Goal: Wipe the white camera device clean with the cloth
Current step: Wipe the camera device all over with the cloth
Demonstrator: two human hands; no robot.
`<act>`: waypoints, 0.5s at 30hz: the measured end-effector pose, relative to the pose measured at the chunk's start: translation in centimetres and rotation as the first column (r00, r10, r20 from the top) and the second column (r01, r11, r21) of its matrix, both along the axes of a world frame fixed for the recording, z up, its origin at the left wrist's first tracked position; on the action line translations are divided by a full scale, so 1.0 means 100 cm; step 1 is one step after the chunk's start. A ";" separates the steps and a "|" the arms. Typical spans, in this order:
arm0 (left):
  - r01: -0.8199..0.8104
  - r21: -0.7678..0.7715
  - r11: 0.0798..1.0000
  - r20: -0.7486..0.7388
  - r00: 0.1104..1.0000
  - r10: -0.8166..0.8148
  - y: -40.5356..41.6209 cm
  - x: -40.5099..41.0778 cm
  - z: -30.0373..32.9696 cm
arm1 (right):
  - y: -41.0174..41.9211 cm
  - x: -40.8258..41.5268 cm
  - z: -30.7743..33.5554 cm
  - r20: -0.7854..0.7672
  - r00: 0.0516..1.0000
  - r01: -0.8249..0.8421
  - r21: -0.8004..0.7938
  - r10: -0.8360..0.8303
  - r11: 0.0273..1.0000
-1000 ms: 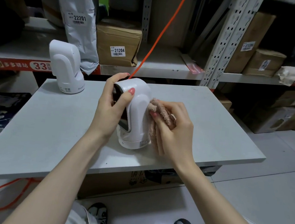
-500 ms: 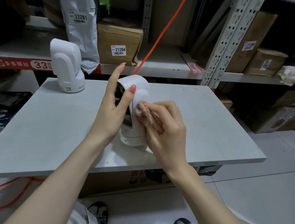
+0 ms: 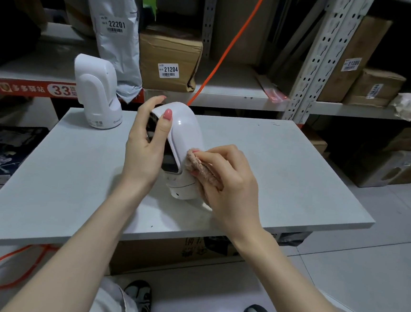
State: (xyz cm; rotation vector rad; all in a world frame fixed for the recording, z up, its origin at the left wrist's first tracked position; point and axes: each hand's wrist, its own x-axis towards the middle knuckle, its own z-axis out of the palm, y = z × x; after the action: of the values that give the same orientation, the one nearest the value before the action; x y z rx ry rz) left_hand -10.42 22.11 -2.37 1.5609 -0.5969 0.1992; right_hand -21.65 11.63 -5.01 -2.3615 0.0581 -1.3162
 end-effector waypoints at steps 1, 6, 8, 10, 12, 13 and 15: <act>0.003 0.018 1.000 0.023 1.000 -0.003 -0.001 -0.002 0.000 | 0.001 0.001 0.002 0.014 1.000 -0.002 -0.010 0.002 1.000; 0.008 0.059 0.998 0.063 0.998 -0.012 -0.008 -0.004 0.000 | -0.002 0.002 -0.001 0.050 0.999 0.018 -0.031 -0.016 0.999; 0.017 0.033 0.999 0.011 1.000 -0.017 -0.007 0.002 -0.001 | -0.006 -0.002 -0.006 0.011 1.000 0.024 -0.071 -0.023 0.997; 0.022 -0.003 1.000 -0.072 0.997 -0.022 -0.005 0.009 -0.002 | -0.009 -0.005 -0.011 -0.031 0.999 0.018 -0.095 -0.021 0.995; 0.023 -0.011 1.000 -0.115 0.993 -0.024 -0.002 0.011 -0.001 | -0.010 -0.006 -0.013 -0.048 0.999 0.014 -0.103 -0.019 0.995; 0.029 -0.012 0.999 -0.113 0.993 -0.030 -0.001 0.009 0.000 | -0.010 -0.006 -0.013 -0.049 0.999 0.015 -0.106 -0.020 0.994; 0.056 -0.008 0.998 -0.086 0.995 -0.056 0.001 0.005 0.000 | -0.007 -0.006 -0.012 -0.050 0.998 0.022 -0.111 -0.027 0.994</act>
State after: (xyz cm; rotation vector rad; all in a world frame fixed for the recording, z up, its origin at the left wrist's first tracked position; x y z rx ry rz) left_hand -9.93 22.21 -2.40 1.5375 -0.5716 0.0908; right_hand -22.21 10.94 -6.18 -2.4955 0.0306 -1.3006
